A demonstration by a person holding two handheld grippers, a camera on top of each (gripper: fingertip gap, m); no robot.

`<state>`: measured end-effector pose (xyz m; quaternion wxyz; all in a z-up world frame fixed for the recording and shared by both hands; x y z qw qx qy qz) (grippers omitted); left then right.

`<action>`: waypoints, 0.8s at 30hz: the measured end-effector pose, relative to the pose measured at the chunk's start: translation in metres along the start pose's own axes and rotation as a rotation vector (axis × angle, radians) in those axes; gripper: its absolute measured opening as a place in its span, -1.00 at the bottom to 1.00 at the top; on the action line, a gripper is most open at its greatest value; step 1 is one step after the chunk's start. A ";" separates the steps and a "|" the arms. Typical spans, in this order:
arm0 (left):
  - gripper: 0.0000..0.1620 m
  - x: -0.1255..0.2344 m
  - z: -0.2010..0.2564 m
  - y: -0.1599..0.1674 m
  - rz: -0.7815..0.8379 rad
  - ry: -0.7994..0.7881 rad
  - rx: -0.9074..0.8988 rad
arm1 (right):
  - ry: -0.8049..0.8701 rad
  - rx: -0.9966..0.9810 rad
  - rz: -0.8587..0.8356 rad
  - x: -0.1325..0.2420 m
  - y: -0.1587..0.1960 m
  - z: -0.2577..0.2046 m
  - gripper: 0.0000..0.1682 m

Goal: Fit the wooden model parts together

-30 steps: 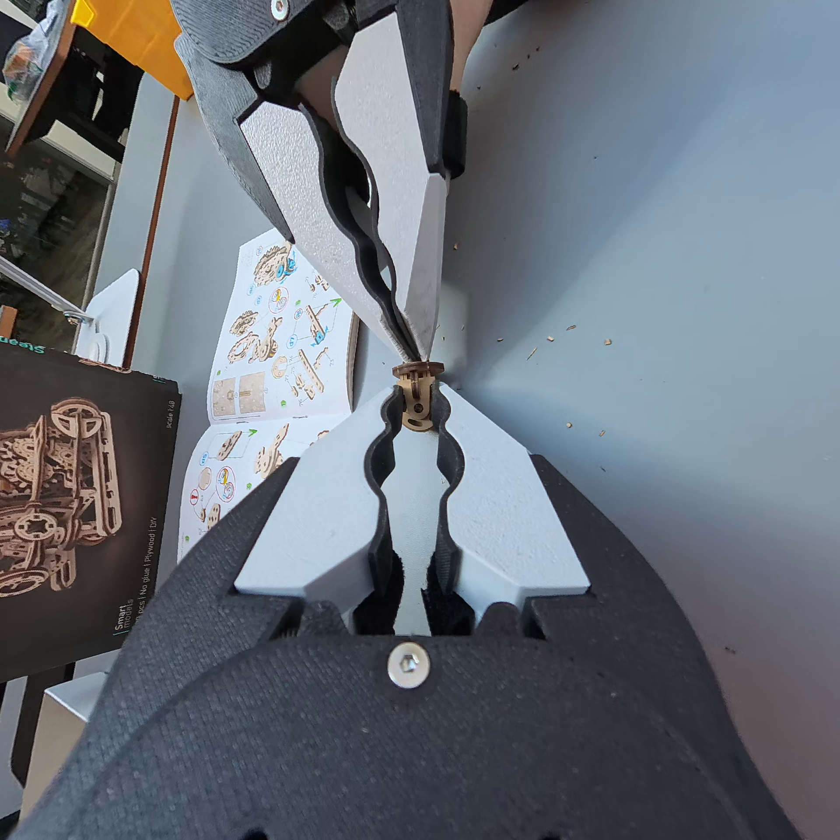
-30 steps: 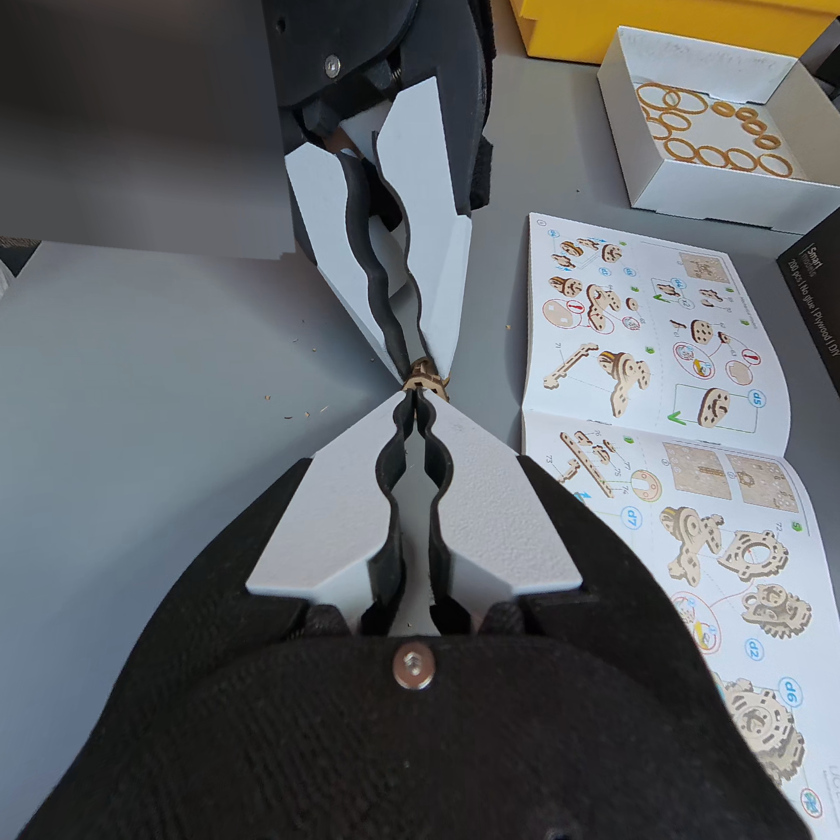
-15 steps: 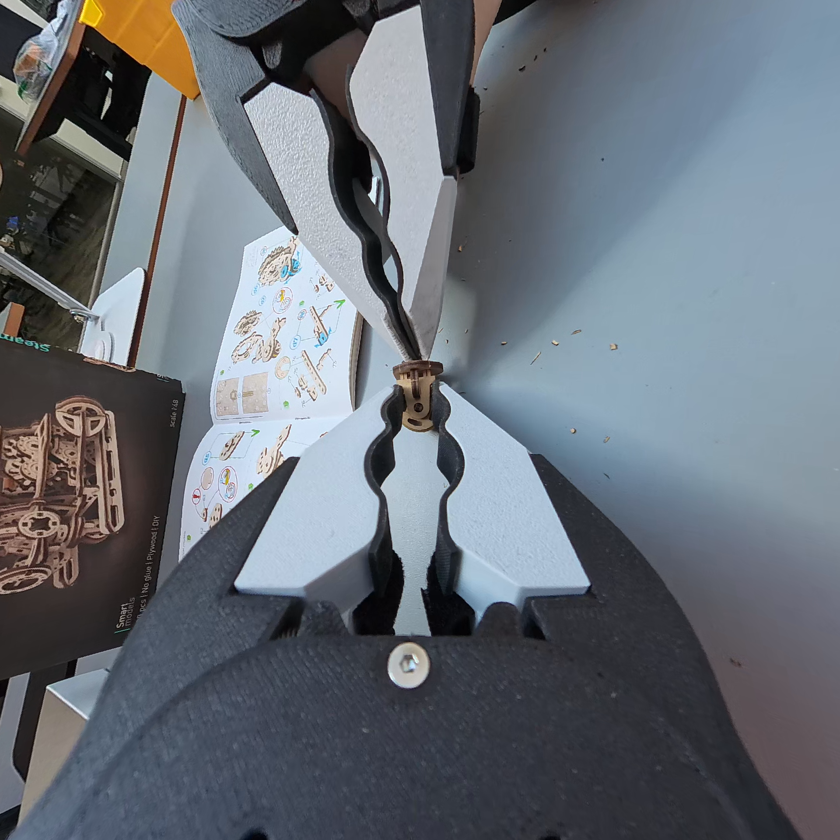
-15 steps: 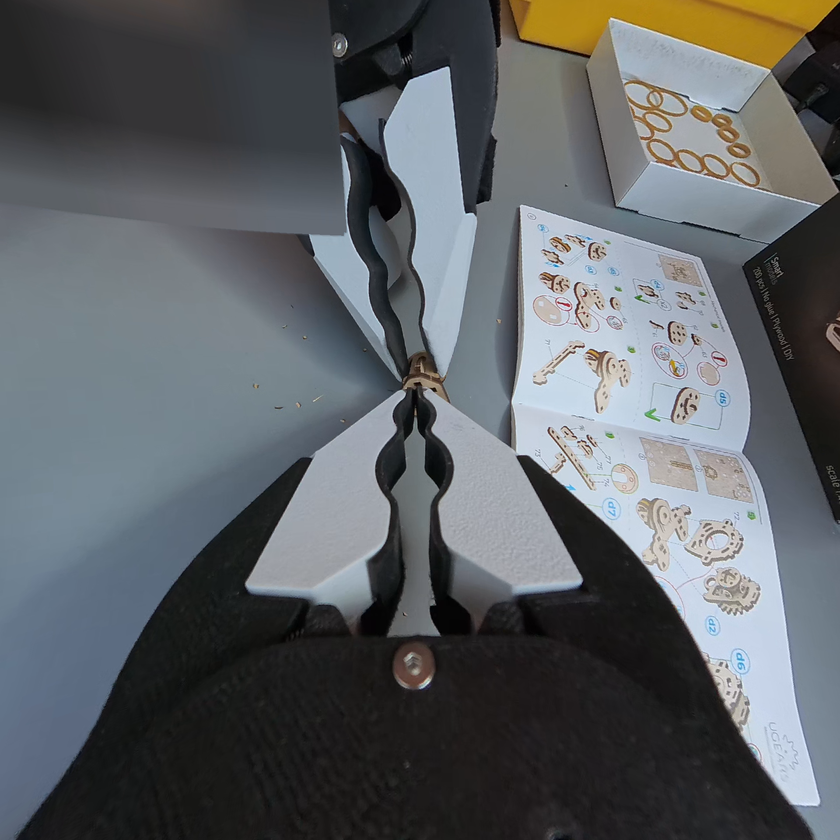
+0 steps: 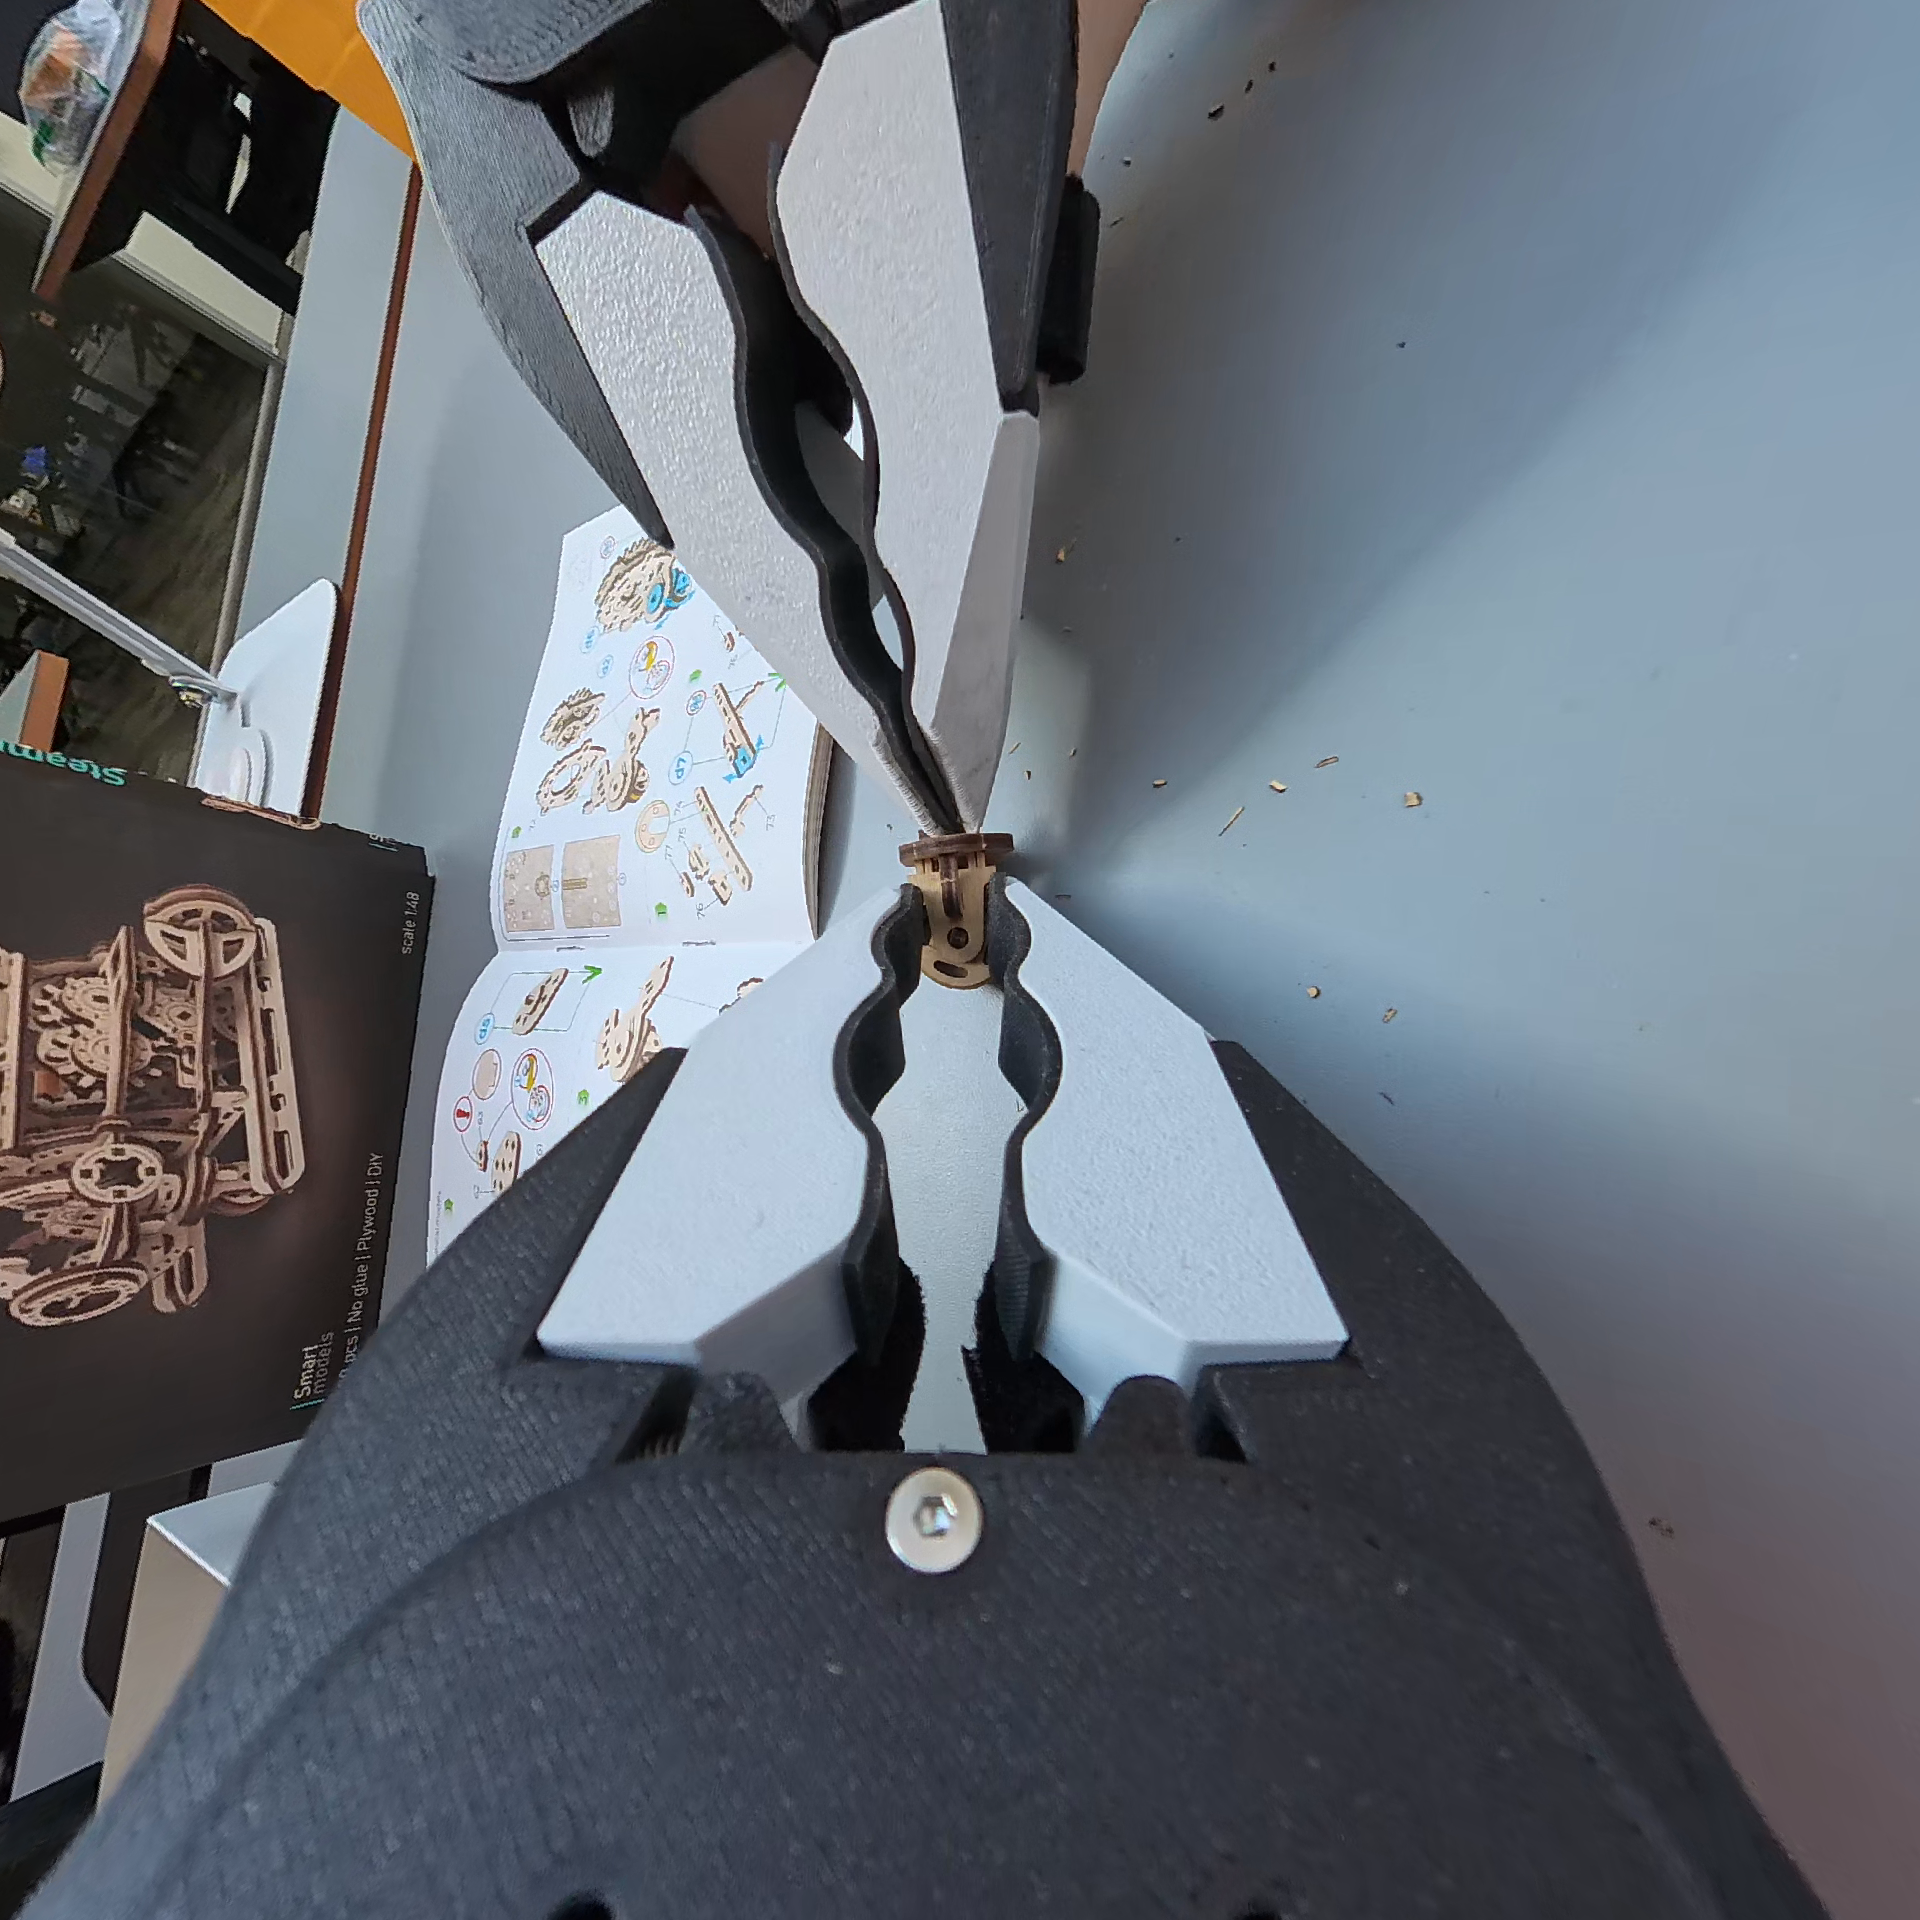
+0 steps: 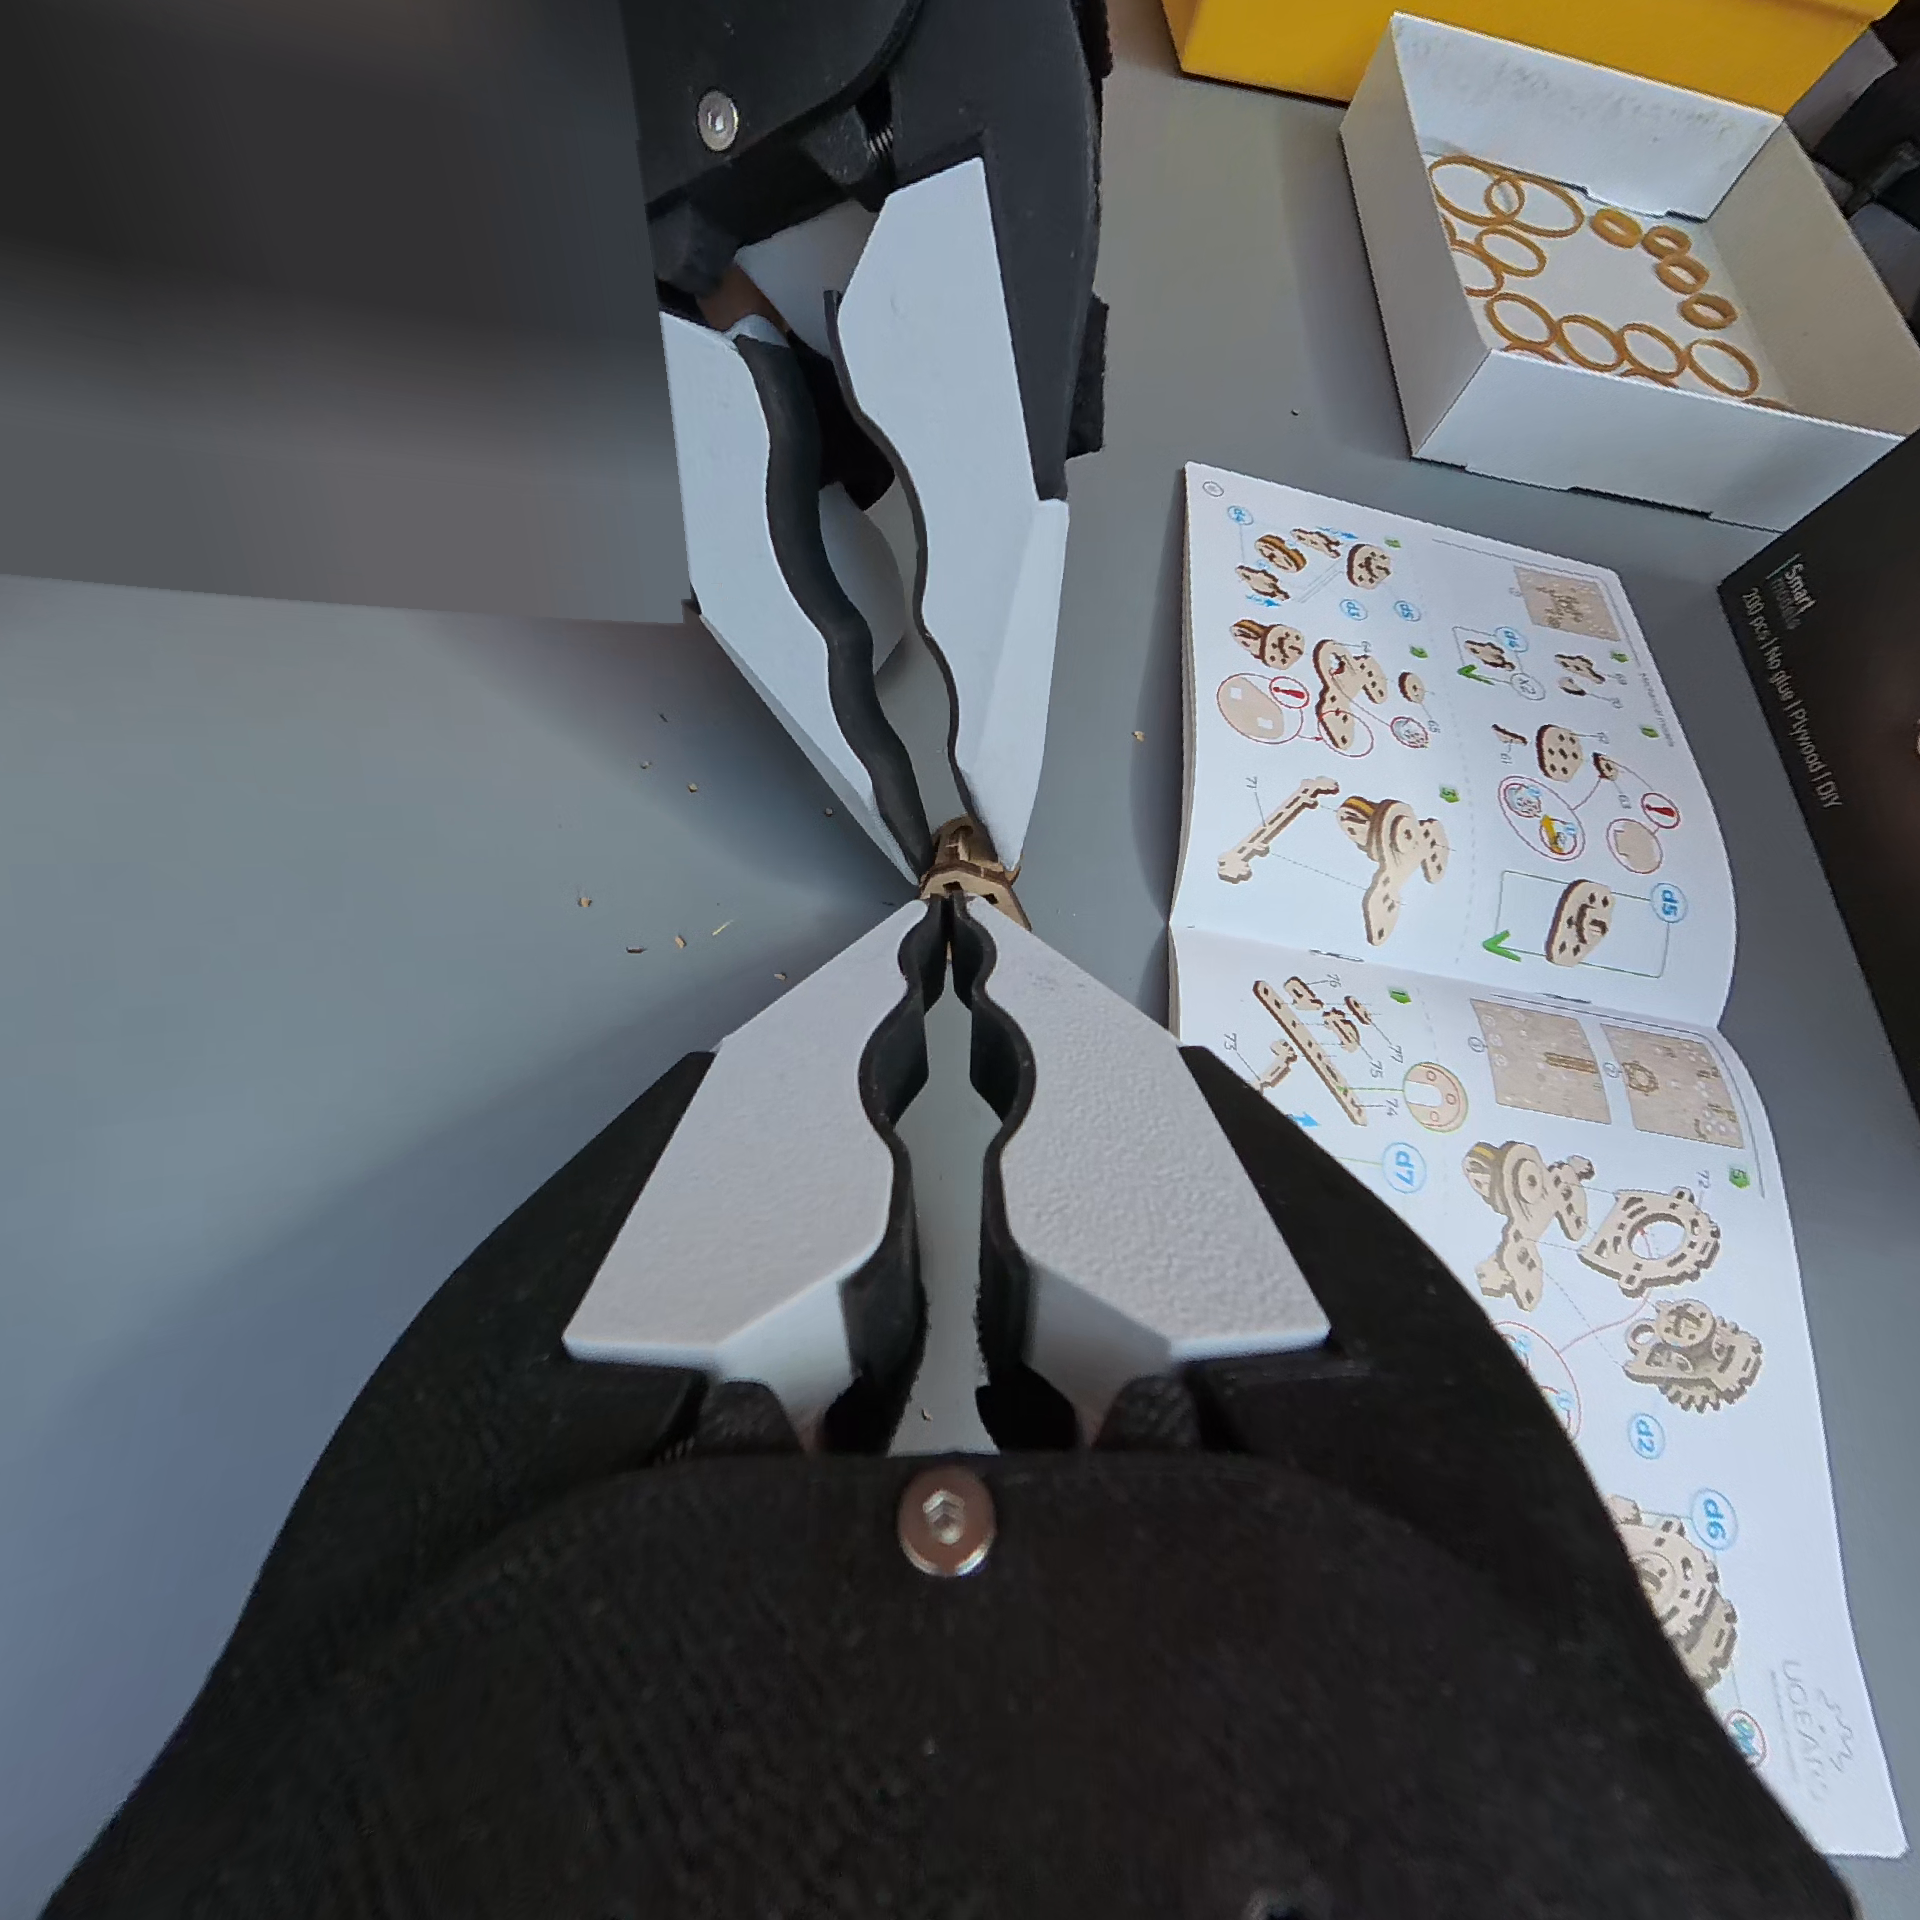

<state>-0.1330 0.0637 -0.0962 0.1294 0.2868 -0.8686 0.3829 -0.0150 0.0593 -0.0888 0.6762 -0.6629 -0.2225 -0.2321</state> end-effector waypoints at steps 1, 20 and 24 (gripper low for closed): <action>-0.88 0.000 0.000 0.000 -0.003 0.000 0.001 | -0.001 -0.006 0.001 0.000 0.000 0.000 -1.00; -0.87 -0.001 -0.001 0.001 -0.019 -0.006 0.018 | 0.049 -0.046 0.007 -0.002 -0.001 -0.001 -1.00; -0.87 -0.002 -0.001 0.003 0.015 -0.004 0.027 | 0.052 -0.007 -0.023 0.000 0.001 -0.002 -1.00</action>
Point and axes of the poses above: each gripper's, where its closed fingertips meet, x back along the fingers, y out of its underside, z = x × y across the jaws, the point moved 8 cm from there along x, back along the fingers, and after that the axes turned 14 degrees about -y, right-handed, at the moved point
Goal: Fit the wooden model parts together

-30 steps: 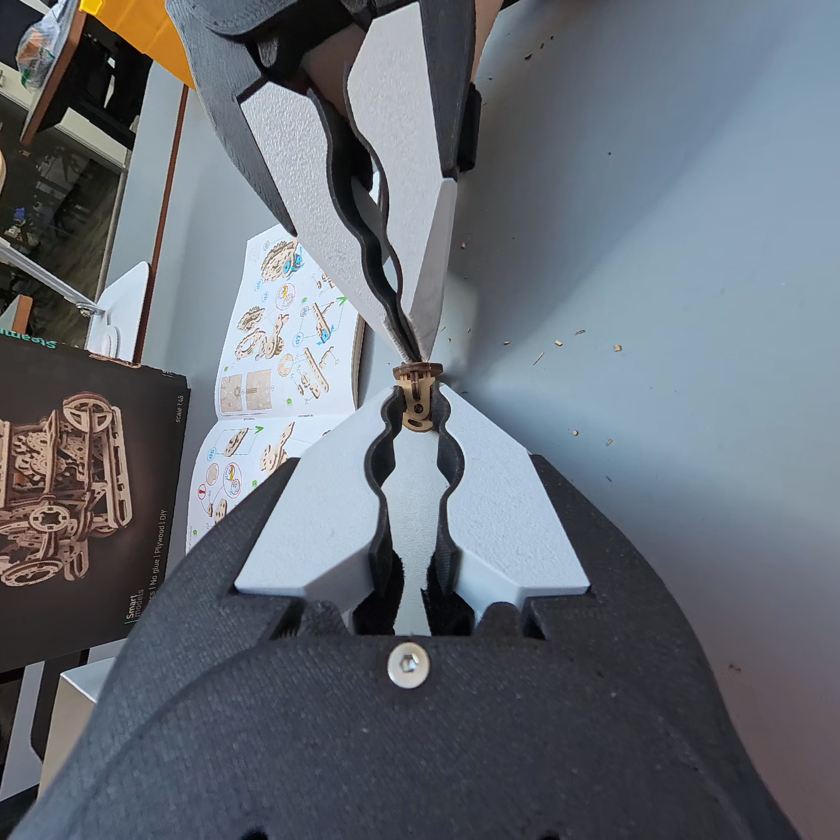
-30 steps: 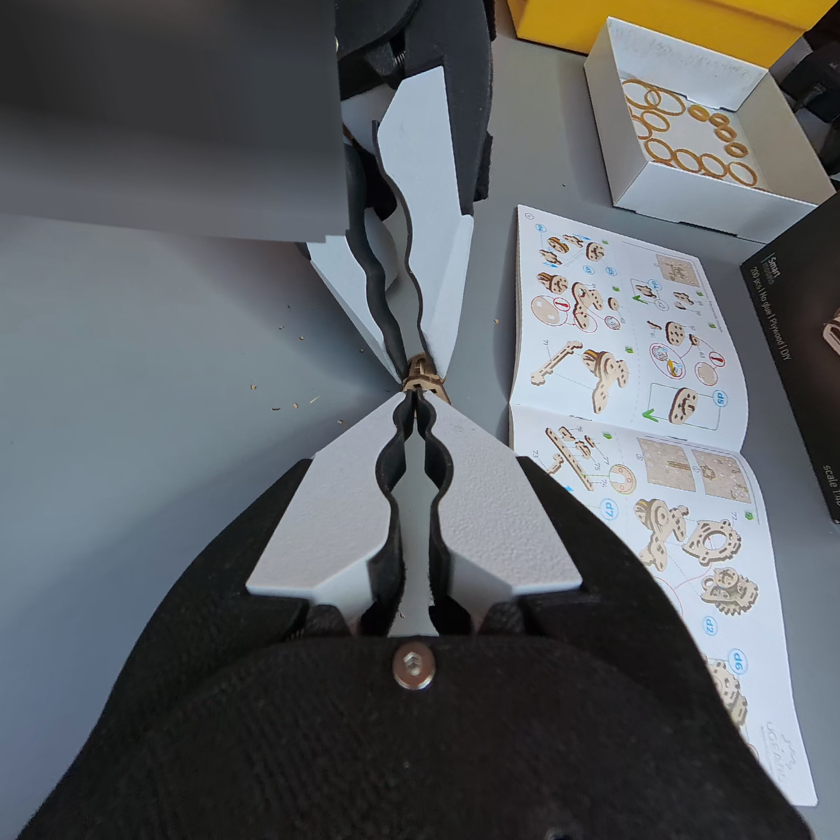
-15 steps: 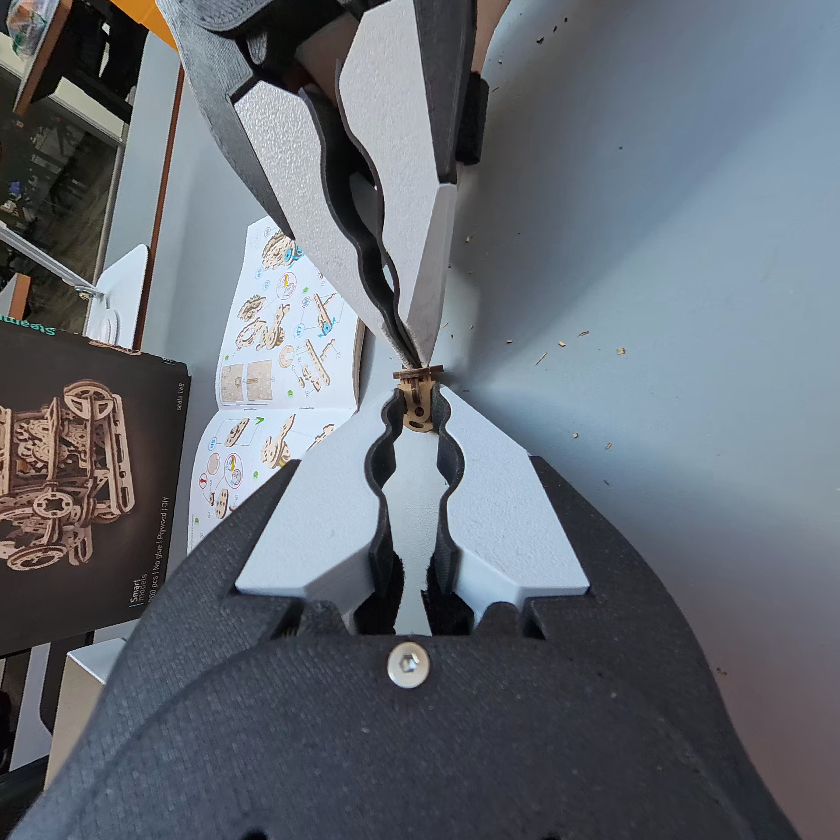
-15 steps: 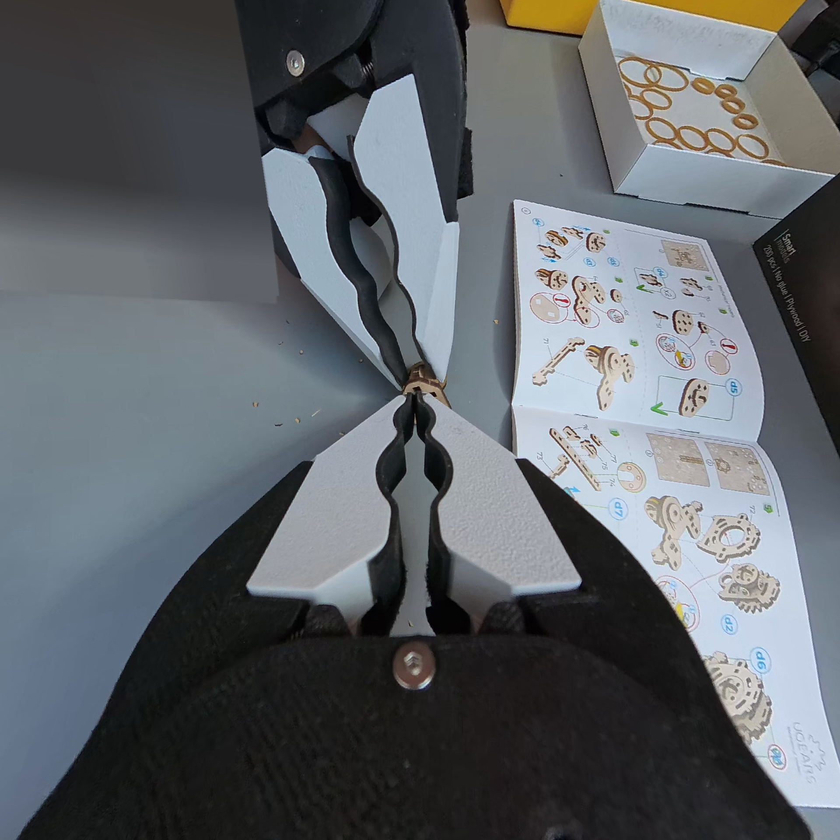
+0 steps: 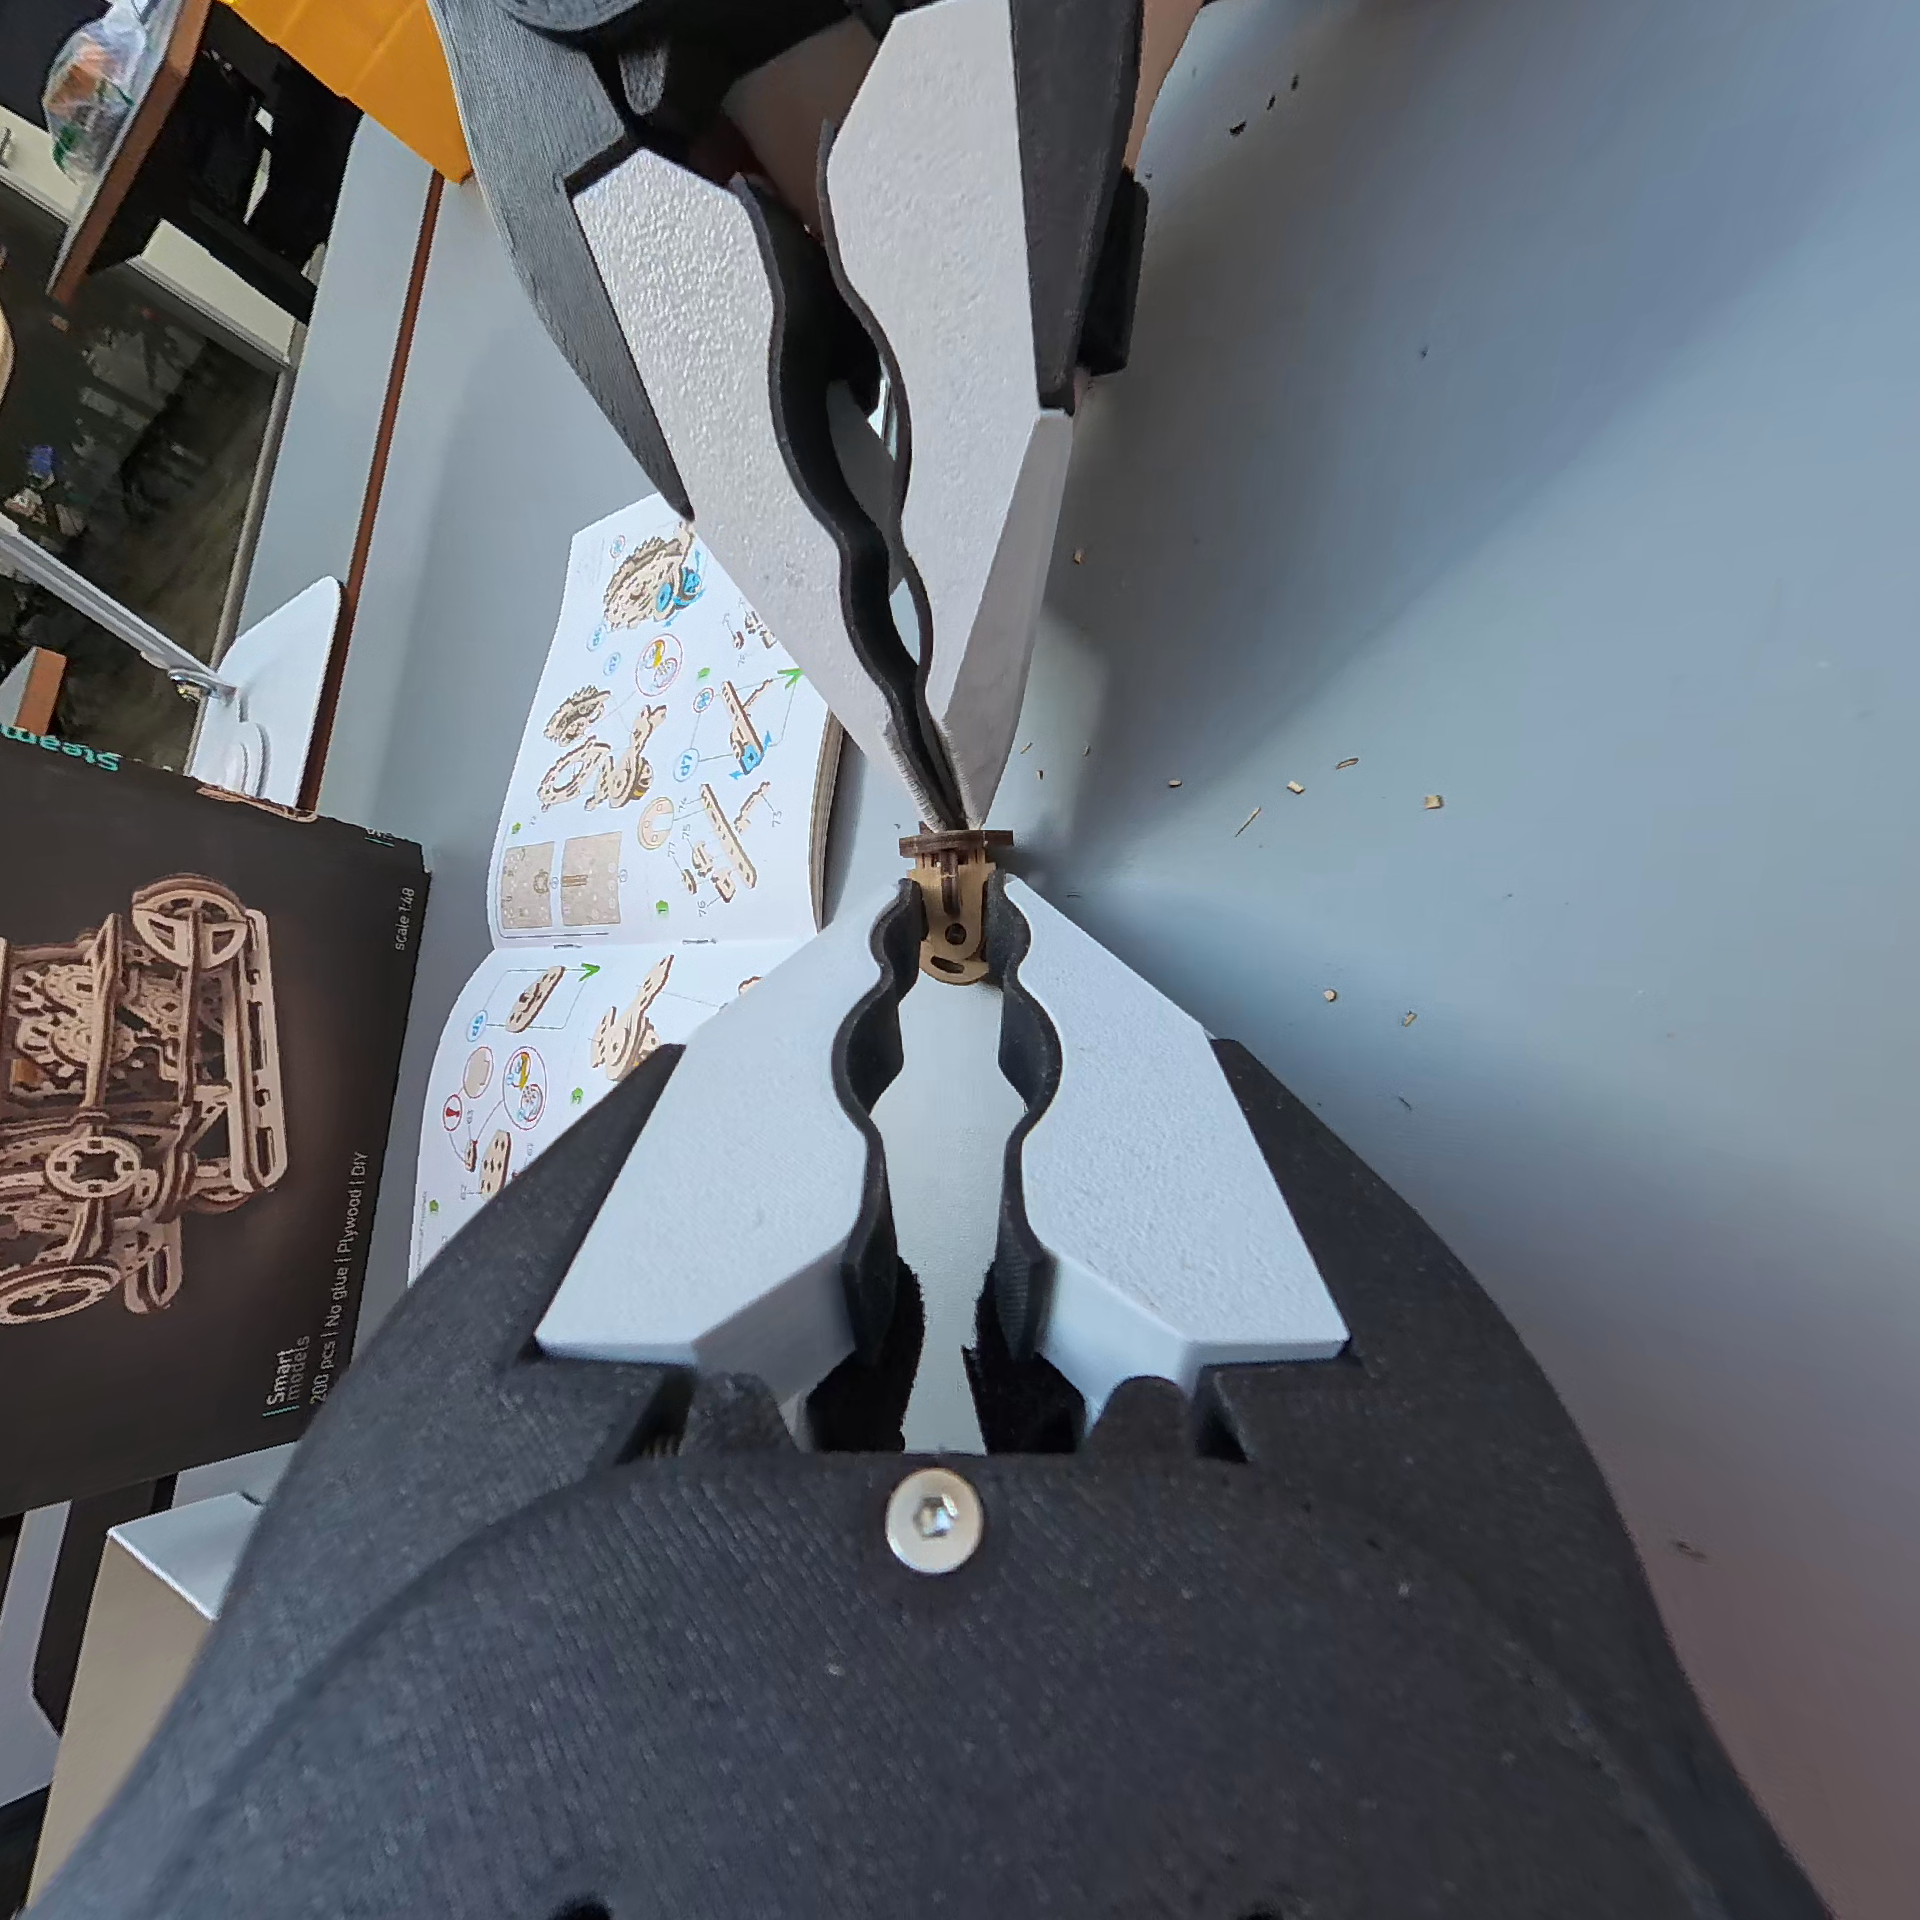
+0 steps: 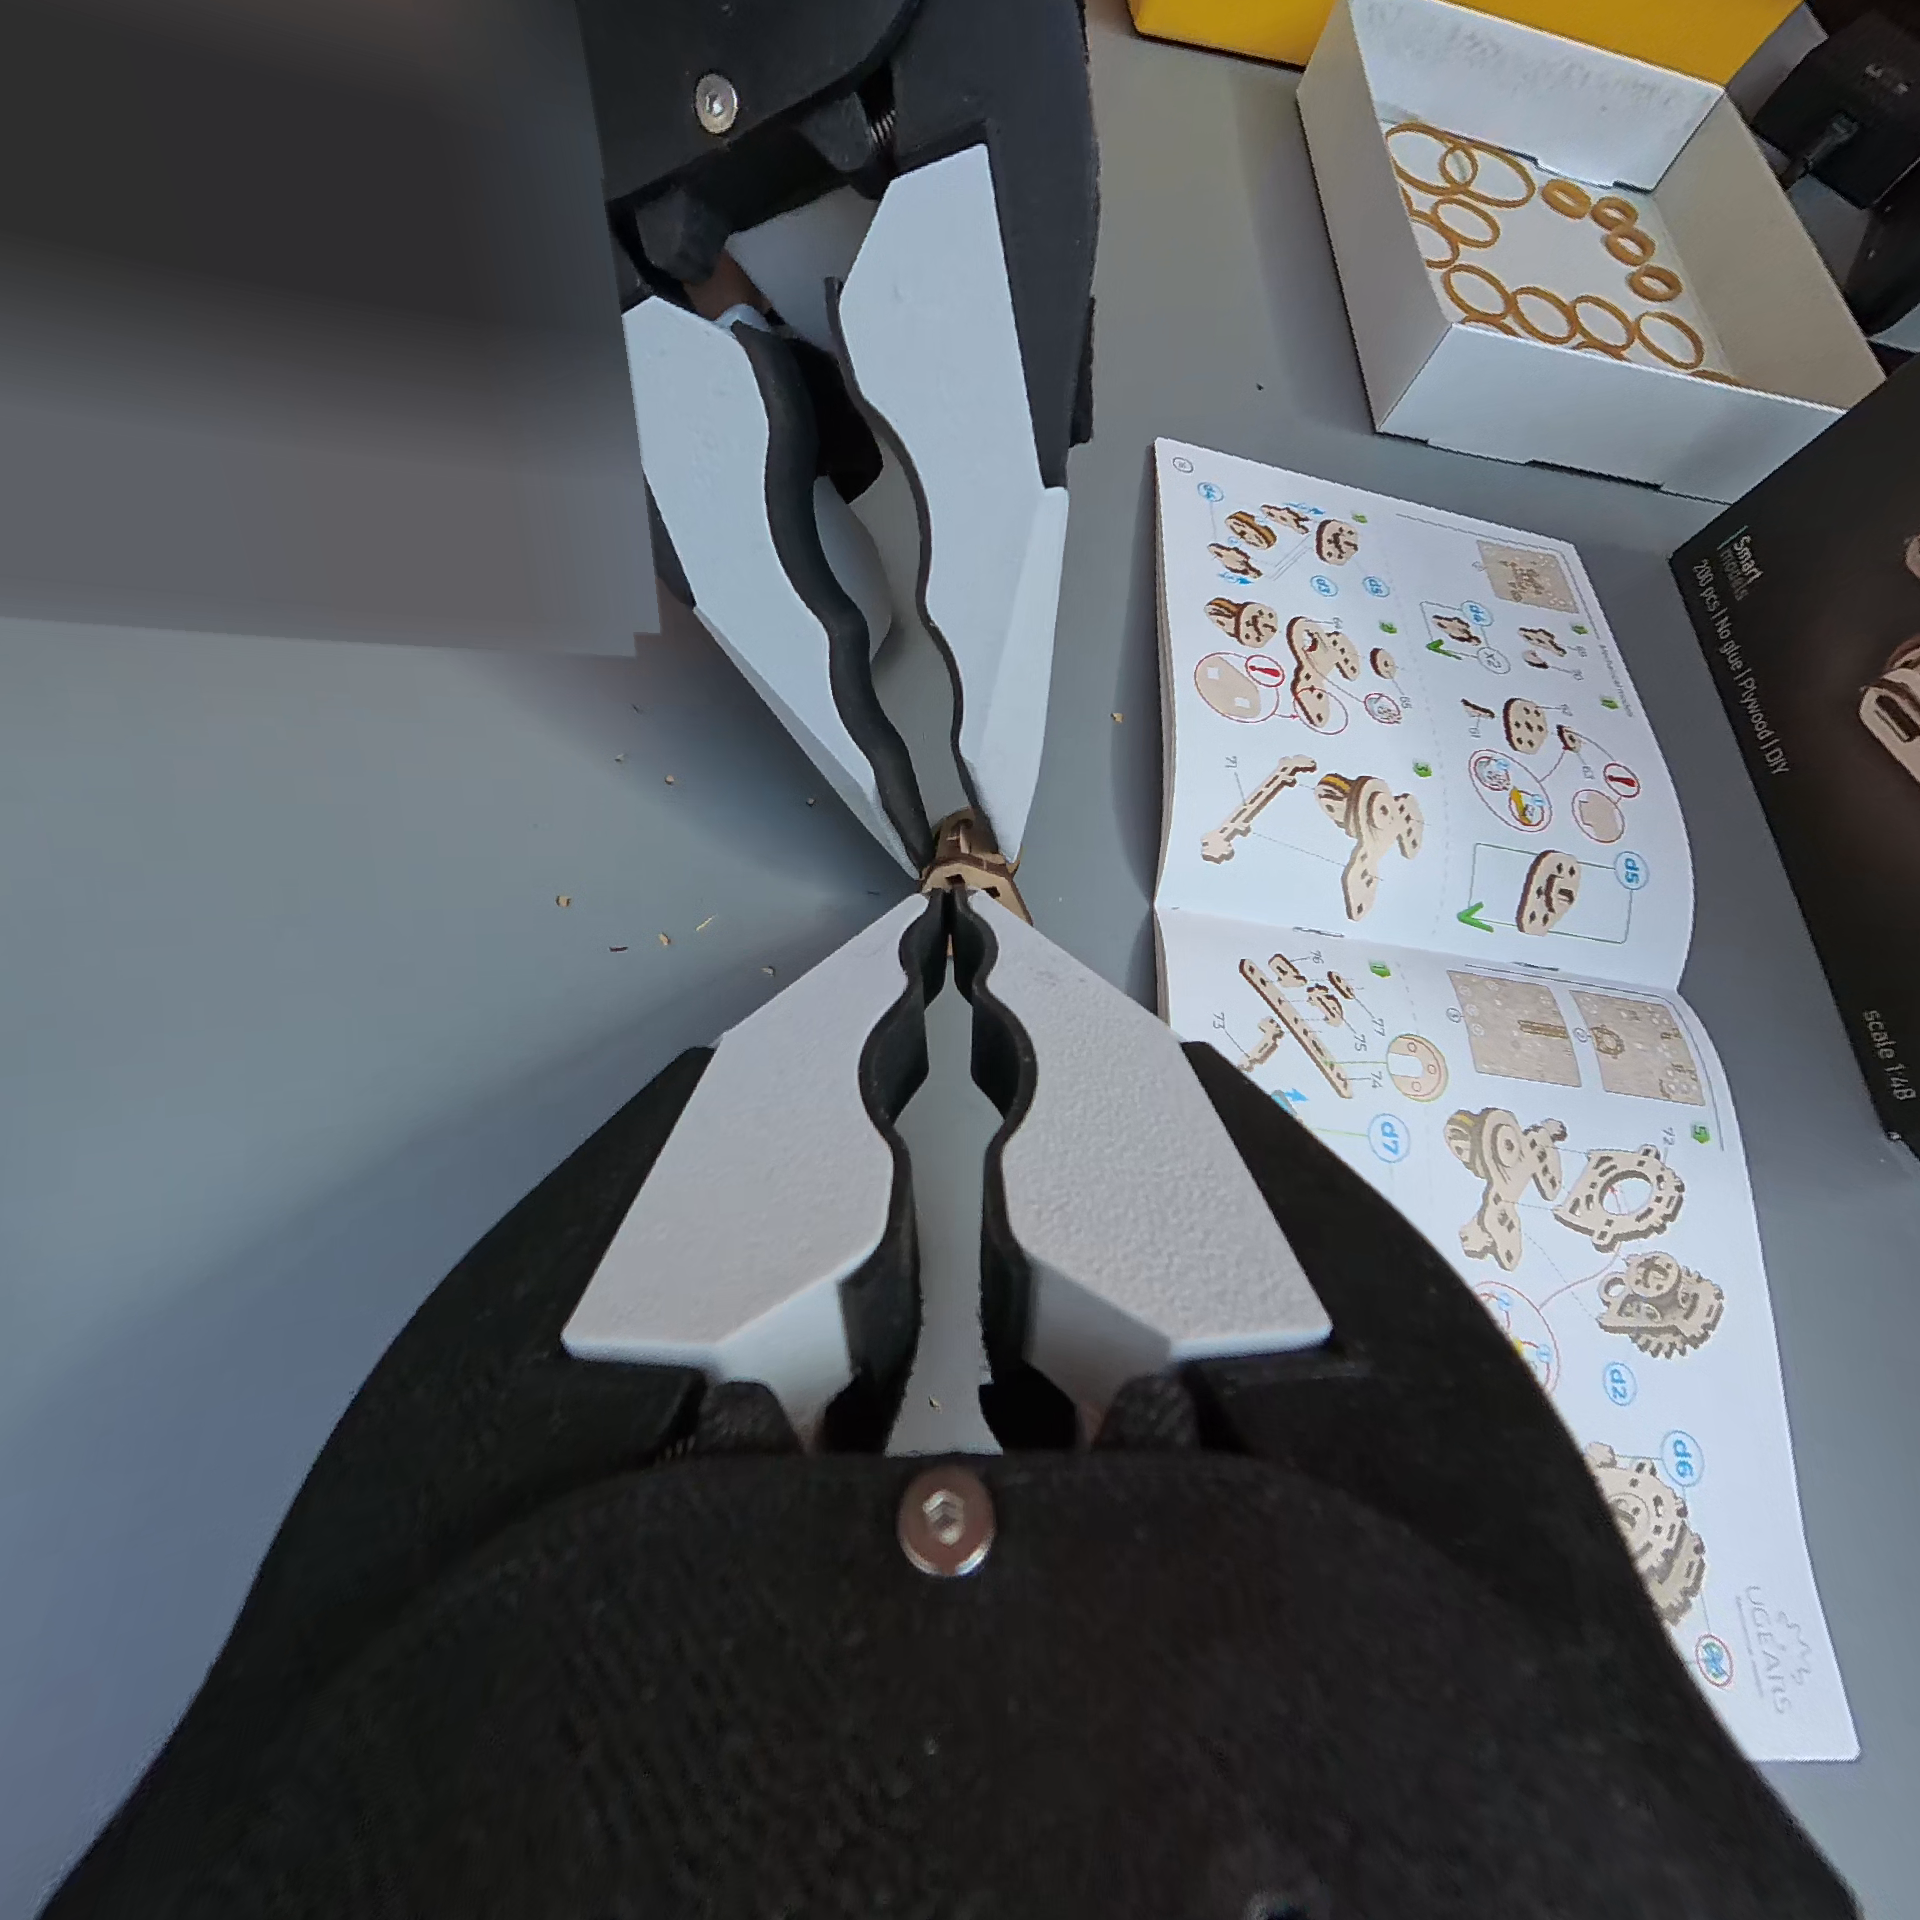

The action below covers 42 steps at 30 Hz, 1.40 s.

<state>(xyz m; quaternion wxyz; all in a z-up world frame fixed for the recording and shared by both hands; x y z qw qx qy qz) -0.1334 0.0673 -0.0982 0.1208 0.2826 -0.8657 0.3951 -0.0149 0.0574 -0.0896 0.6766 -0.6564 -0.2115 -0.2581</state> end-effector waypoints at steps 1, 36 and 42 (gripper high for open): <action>-0.87 0.000 0.000 0.000 0.004 -0.001 -0.003 | -0.001 0.005 -0.001 0.000 0.000 0.000 -1.00; -0.87 0.005 0.000 0.003 0.019 -0.062 -0.062 | 0.000 -0.065 0.039 0.025 0.013 -0.001 -0.86; -0.87 0.015 -0.001 0.000 0.091 -0.036 -0.042 | -0.060 -0.111 -0.010 0.017 0.021 0.002 -0.78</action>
Point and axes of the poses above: each gripper's, where its closed fingertips meet, x back along the fingers, y out of its underside, z = x × y across the jaws, the point moved 8 cm from there along x, back along the fingers, and after that the axes turned 14 degrees about -y, right-handed, at the moved point
